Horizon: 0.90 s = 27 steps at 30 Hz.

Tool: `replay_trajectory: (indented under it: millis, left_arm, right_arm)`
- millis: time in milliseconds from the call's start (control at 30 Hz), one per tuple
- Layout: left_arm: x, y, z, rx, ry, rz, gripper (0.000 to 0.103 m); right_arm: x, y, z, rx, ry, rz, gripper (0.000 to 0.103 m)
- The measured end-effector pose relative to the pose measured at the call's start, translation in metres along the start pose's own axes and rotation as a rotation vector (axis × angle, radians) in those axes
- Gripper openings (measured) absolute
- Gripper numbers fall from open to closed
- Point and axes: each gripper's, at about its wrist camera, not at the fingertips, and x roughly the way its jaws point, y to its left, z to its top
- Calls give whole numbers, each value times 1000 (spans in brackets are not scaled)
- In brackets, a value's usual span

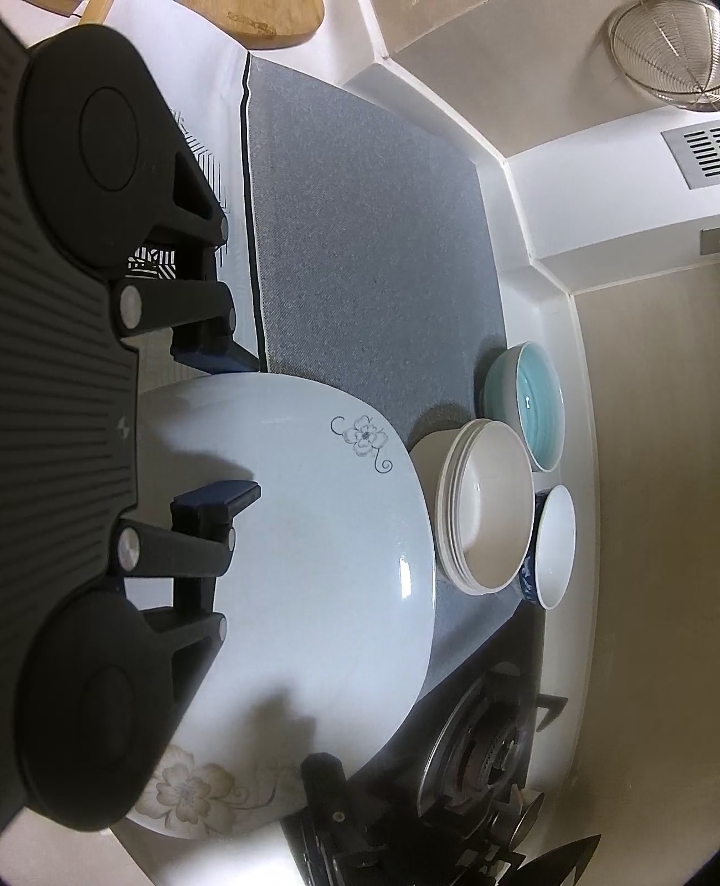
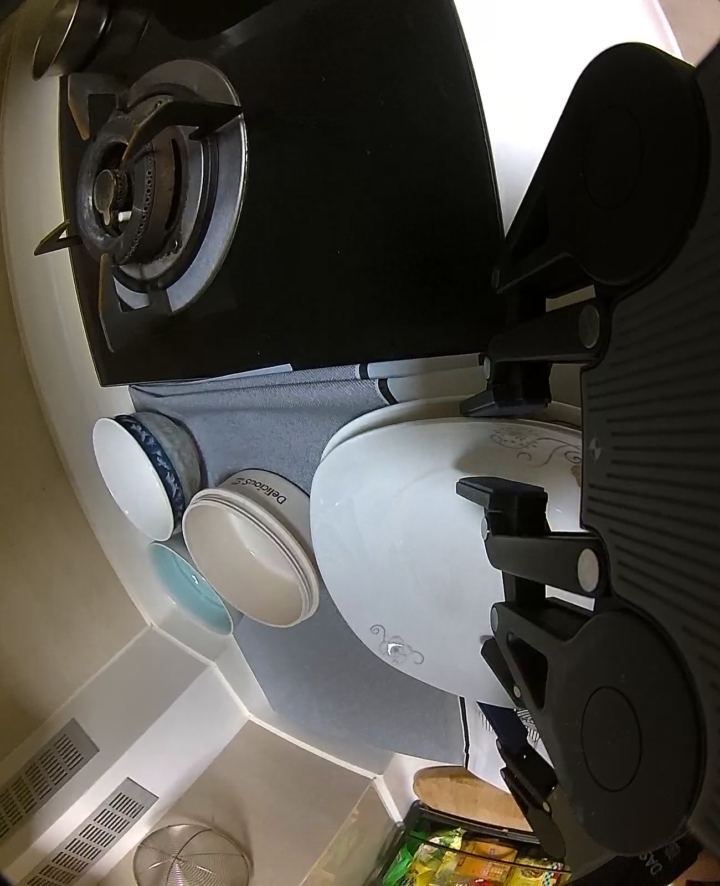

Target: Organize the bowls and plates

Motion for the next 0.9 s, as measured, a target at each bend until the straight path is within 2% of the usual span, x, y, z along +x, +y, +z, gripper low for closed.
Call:
replay_trajectory:
  millis: [167, 600, 900]
  left_arm:
    - [0, 2, 1, -17, 6, 0, 47]
    - [-6, 4, 4, -66, 17, 8, 50]
    - [-12, 9, 3, -160, 42, -12, 52]
  right_arm:
    - [-5, 0, 2, -15, -5, -5, 30]
    - [-11, -4, 4, -57, -9, -11, 30]
    - [-3, -12, 2, -65, 34, -4, 30]
